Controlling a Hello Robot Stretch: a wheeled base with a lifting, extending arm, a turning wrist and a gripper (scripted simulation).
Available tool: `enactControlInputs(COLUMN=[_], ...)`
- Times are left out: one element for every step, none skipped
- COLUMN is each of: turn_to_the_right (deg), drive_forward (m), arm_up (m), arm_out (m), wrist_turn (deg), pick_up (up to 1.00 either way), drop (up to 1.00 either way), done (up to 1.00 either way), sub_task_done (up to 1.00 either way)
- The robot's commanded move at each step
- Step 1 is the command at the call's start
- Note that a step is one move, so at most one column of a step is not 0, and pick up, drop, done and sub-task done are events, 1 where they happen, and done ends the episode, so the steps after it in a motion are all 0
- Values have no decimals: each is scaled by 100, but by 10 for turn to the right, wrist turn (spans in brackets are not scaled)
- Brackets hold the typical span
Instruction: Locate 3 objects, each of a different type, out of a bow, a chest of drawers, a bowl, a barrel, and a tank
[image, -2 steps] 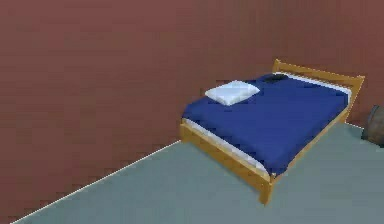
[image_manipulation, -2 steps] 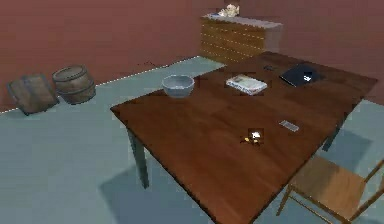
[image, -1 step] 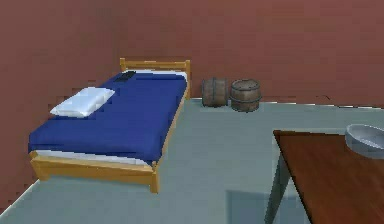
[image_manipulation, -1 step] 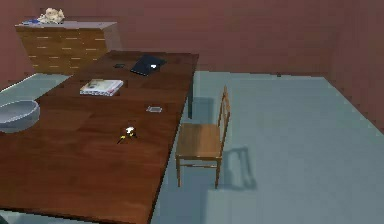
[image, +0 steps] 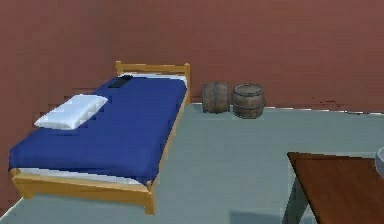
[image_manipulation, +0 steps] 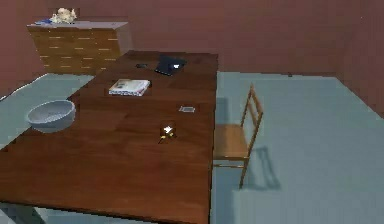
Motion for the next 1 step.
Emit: enactControlInputs(turn_to_the_right=[450], drive_forward=[0], arm_up=[0], arm_out=[0], wrist_turn=[0], pick_up=[0], drop=[0], done=[0], sub_task_done=[0])
